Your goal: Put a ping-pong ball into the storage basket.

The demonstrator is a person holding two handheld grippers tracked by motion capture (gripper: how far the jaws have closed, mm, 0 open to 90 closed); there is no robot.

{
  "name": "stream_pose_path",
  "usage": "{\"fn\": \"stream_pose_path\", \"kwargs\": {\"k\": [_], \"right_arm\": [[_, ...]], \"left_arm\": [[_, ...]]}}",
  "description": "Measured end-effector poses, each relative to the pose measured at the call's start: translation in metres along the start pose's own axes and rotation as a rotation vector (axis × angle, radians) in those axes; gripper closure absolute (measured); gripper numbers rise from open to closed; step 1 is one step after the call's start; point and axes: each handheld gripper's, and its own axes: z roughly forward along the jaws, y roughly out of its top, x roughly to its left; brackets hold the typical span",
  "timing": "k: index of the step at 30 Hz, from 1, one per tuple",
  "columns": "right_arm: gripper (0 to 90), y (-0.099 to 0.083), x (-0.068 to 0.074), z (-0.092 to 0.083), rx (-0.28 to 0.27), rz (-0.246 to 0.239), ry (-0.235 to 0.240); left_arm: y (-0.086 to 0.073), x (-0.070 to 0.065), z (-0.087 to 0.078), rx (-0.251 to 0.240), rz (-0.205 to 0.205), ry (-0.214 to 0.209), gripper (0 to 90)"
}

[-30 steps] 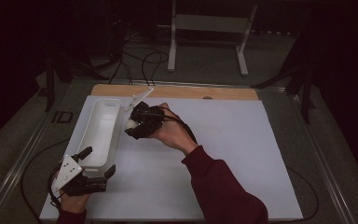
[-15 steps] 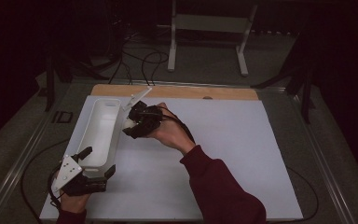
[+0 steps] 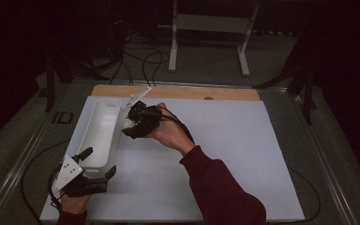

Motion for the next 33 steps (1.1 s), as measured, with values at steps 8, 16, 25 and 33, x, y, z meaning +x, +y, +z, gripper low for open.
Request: {"fn": "stream_pose_path", "kwargs": {"k": [8,16,25,33], "right_arm": [[50.6,0.0007,0.0,0.0029,-0.009,0.002,0.0],[50.6,0.0016,0.0005,0.0053,-0.021,0.007,0.003],[50.6,0.003,0.002,0.0077,-0.042,0.008,0.007],[50.5,0.0045,0.0023,0.0083,-0.059,0.016,0.009]], "left_arm": [[-0.0001,0.0,0.0002,0.0,0.0,0.0,0.0],[-0.0002,0.0001,0.0003,0.0,0.0,0.0,0.0],[-0.0002,0.0002,0.0001,-0.001,-0.001,0.0,0.0],[-0.0002,0.0002,0.0002,0.0,0.002,0.0,0.0]]}}
